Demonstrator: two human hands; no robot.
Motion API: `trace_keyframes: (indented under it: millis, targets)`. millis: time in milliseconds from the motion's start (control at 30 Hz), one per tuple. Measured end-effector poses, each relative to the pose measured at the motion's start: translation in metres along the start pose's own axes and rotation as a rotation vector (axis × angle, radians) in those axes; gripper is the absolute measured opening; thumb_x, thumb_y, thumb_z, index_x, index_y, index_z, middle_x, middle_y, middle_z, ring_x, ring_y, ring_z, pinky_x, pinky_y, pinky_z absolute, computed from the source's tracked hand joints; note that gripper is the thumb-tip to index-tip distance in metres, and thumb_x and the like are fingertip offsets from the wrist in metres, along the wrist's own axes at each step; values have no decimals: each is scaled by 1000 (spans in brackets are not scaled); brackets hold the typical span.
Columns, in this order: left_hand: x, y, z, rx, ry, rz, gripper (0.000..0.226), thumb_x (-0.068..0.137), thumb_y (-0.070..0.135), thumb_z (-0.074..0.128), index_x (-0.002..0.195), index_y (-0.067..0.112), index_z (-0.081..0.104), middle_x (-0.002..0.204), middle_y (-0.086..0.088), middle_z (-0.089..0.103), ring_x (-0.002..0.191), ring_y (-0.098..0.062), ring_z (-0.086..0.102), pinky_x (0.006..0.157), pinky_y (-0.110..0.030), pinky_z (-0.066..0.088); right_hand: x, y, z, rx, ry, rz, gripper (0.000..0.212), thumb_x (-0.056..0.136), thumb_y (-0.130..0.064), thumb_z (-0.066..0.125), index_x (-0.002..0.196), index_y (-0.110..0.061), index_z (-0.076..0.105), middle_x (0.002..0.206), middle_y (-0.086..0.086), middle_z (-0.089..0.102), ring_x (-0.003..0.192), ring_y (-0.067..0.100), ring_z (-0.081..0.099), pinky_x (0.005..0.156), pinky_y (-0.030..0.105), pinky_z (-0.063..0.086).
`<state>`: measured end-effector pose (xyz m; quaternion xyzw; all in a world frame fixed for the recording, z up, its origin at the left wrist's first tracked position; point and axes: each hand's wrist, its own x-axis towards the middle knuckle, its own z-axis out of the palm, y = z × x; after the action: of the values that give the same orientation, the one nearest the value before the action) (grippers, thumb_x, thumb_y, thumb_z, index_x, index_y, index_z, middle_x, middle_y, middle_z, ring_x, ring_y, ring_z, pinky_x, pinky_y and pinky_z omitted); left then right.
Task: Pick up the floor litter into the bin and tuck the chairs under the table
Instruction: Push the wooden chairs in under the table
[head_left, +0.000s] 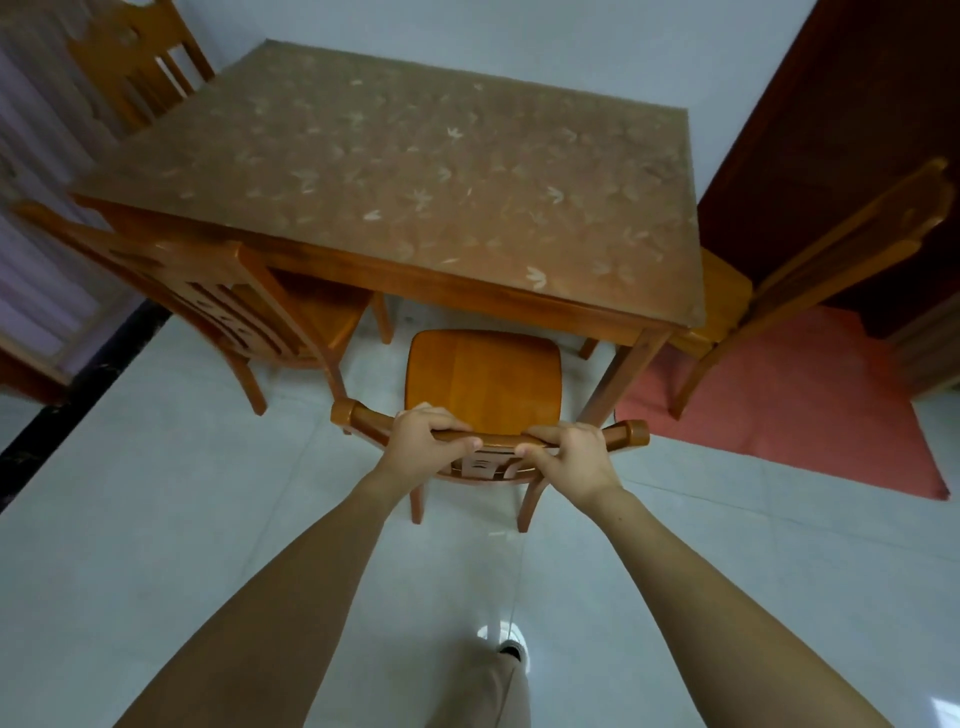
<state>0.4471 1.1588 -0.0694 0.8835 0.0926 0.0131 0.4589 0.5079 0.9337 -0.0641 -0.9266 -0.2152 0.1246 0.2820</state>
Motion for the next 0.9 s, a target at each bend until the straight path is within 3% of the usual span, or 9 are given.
trace_keyframes:
  millis: [133, 300, 467, 767, 900]
  targets:
    - [31, -7, -17, 12, -7, 28, 22, 74, 40, 77, 91, 26, 76, 83, 17, 65, 90, -12, 57, 82, -46, 50, 31, -7, 6, 73, 12, 89, 51, 75, -75, 44, 94, -37, 72, 81, -12, 67, 88, 17, 59, 86, 44, 50]
    - [74, -19, -33, 13, -34, 85, 21, 74, 45, 76, 89, 30, 76, 81, 18, 66, 88, -11, 55, 82, -49, 47, 74, -4, 14, 163, 19, 216, 77, 63, -87, 49, 113, -34, 71, 101, -9, 69, 103, 20, 59, 93, 46, 51]
    - [122, -30, -56, 19, -80, 100, 26, 74, 45, 76, 91, 26, 77, 82, 17, 66, 87, -9, 53, 81, -46, 48, 111, -27, 9, 164, 53, 272, 52, 80, -59, 69, 117, -22, 71, 108, -5, 70, 107, 20, 60, 97, 45, 50]
    - [191, -43, -87, 37, -141, 138, 27, 74, 43, 78, 92, 24, 77, 84, 15, 68, 86, -6, 52, 79, -38, 48, 171, -52, 7, 144, 44, 340, 46, 83, -57, 68, 116, -25, 72, 110, -6, 71, 104, 19, 61, 98, 45, 49]
    - [215, -43, -94, 38, -143, 157, 27, 74, 41, 78, 93, 22, 77, 86, 13, 69, 86, -6, 53, 76, -32, 46, 193, -58, 1, 163, 43, 364, 40, 85, -48, 70, 114, -22, 73, 108, -5, 72, 98, 15, 63, 94, 38, 53]
